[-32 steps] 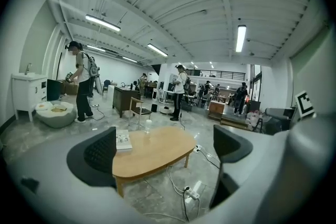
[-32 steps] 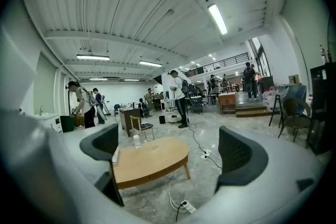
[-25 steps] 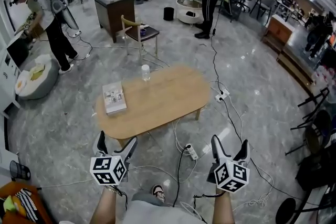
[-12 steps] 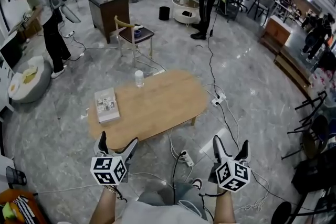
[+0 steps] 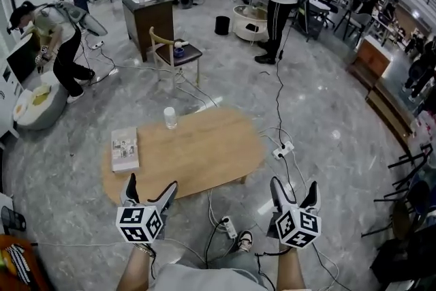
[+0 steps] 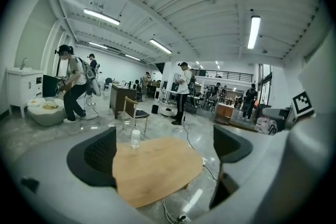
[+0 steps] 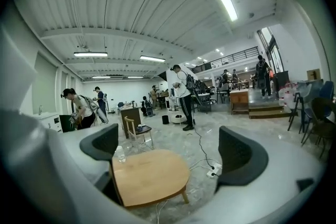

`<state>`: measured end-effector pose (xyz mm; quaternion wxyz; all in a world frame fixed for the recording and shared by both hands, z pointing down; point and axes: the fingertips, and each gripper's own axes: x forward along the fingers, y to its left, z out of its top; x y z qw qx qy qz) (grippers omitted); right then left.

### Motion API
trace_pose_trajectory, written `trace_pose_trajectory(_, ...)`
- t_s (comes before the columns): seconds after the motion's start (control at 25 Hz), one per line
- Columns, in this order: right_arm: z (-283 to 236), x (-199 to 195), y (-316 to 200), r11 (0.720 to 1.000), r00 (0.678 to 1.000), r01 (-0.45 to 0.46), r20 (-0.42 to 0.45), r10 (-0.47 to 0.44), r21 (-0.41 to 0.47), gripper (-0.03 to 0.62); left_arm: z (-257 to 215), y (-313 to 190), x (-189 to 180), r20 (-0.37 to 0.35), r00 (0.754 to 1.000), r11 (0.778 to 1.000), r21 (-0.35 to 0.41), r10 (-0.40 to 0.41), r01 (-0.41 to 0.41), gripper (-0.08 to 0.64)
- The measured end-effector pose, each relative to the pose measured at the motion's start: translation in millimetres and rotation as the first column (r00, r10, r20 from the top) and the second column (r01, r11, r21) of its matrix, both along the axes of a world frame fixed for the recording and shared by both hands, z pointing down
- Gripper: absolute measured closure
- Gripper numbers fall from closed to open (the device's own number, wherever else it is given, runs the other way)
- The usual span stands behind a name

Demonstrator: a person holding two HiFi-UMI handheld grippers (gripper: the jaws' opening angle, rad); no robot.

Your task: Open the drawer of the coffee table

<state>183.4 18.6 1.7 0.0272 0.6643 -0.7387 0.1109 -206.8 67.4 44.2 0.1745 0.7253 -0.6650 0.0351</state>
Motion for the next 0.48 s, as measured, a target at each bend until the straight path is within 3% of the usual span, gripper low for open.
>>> trace_pose_trajectory(0.48,9.9,96.0,-170.7,0.982,0.984,0.179,0.002,-0.180,-0.052,0.005,-21.8,-119.0,115.1,0.033,0.987,0.988,0.009,-0.157,0.157,0.003)
